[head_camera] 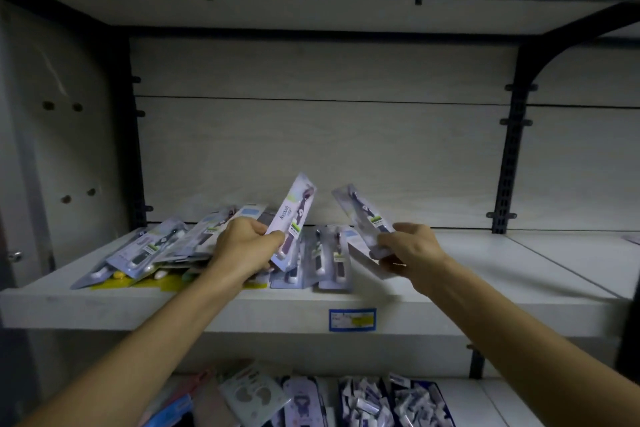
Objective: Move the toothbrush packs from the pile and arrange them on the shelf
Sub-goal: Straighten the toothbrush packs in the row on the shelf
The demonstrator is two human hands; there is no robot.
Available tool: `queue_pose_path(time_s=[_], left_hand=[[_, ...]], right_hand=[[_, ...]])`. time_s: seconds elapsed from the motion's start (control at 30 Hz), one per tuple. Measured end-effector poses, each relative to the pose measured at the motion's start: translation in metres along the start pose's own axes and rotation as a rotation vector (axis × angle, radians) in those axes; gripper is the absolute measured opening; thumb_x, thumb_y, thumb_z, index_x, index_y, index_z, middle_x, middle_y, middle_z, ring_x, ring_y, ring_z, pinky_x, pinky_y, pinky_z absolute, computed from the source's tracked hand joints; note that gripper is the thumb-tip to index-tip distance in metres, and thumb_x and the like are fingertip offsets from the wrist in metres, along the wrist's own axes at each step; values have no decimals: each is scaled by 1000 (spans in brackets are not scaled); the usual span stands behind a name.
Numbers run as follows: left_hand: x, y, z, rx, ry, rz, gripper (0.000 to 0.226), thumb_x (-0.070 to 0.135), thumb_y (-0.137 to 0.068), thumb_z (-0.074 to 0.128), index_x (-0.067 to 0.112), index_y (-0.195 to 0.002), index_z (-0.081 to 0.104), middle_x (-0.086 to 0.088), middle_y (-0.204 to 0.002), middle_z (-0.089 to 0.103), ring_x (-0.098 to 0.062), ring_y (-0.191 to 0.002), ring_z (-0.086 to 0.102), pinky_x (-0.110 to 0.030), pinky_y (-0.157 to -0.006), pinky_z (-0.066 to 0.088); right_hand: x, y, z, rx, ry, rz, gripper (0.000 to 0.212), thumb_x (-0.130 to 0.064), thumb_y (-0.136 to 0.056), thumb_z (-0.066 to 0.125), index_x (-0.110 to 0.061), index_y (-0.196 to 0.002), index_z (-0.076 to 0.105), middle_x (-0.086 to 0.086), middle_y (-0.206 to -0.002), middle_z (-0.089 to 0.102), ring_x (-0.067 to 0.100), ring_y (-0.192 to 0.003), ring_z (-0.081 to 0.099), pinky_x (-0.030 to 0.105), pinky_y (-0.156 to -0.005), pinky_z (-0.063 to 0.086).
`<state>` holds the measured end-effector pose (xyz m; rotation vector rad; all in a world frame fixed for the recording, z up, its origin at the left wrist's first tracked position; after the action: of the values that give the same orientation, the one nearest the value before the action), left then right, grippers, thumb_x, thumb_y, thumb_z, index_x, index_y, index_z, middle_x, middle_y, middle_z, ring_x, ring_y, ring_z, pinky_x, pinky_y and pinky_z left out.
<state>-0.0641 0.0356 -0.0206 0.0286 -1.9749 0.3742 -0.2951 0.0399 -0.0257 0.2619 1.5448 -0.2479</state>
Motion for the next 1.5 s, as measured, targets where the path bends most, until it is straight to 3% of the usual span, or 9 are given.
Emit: queue_pose_path(time_s=[0.1, 0.27, 0.4, 0.53, 0.67, 0.87, 1.1, 1.27, 1.5], left_hand=[[5, 14, 13, -100, 195, -82, 8, 4, -74, 58, 6, -72, 65, -10, -66, 68, -21, -46, 55, -29, -57, 46], [11, 40, 36, -264, 366, -111, 20, -9, -73, 58, 2, -88, 65, -11, -78, 71, -21, -62, 63, -27, -56, 51], [18, 58, 54, -373, 391, -93, 34, -11, -76, 53, 7, -103, 63, -9, -90, 73, -20, -73, 62, -26, -54, 48], [29, 82, 75, -469, 367, -42, 36, -13, -78, 50, 12, -98, 65, -1, -86, 72, -16, -66, 60, -24, -54, 51], [47, 107, 104, -540, 371, -11, 35, -12, -79, 52, 14, -101, 62, -2, -94, 71, -18, -74, 63, -30, -60, 55], [83, 169, 174, -608, 437, 6, 28, -14, -80, 59, 3, -102, 56, -19, -99, 68, -28, -75, 65, -36, -59, 59], [128, 248, 263, -690, 453, 40, 30, -11, -80, 62, 12, -99, 56, -12, -98, 69, -27, -80, 69, -38, -63, 58], [150, 291, 324, -717, 471, 26, 25, -10, -81, 64, 12, -91, 54, -9, -92, 69, -20, -73, 65, -37, -61, 59], [179, 308, 389, -787, 429, 14, 31, -6, -81, 67, 12, -104, 57, -8, -98, 71, -22, -87, 70, -39, -74, 59]], right_hand=[[7, 16, -13, -35, -52, 30, 25, 13, -76, 56, 3, -98, 63, 15, -73, 59, 21, -56, 54, 23, -52, 48], [16, 40, -40, -38, -65, -33, 44, 15, -71, 67, -2, -111, 58, 19, -96, 64, 26, -73, 60, 27, -54, 51], [20, 53, -66, -28, -44, -64, 48, 8, -75, 72, -6, -117, 53, 19, -103, 64, 27, -79, 63, 29, -58, 52], [21, 65, -99, -28, -12, -69, 46, -2, -78, 74, -11, -117, 53, 14, -98, 69, 22, -79, 66, 33, -70, 55], [19, 84, -145, 0, 83, -110, 45, -8, -77, 76, -15, -116, 54, 10, -103, 68, 23, -93, 67, 39, -83, 56], [15, 126, -244, 20, 226, -175, 41, -10, -75, 77, -17, -110, 56, 7, -105, 67, 22, -93, 66, 38, -81, 57], [29, 163, -369, 102, 220, -147, 42, -7, -73, 77, -14, -110, 57, 9, -101, 70, 26, -93, 68, 47, -88, 54], [46, 176, -444, 154, 203, -118, 46, -4, -70, 78, -9, -112, 59, 12, -106, 68, 26, -92, 68, 31, -71, 56], [57, 164, -521, 219, 184, -90, 47, -7, -74, 77, -11, -116, 57, 6, -103, 67, 21, -92, 66, 28, -69, 51]])
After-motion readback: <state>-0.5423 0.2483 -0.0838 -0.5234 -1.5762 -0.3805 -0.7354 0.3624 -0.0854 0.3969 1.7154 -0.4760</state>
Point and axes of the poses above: each hand's wrist, its own y-axis away from the middle knuckle, its own z-axis out of the palm, x = y × z, the point moved 1 cm from there along -y, towards the middle knuckle
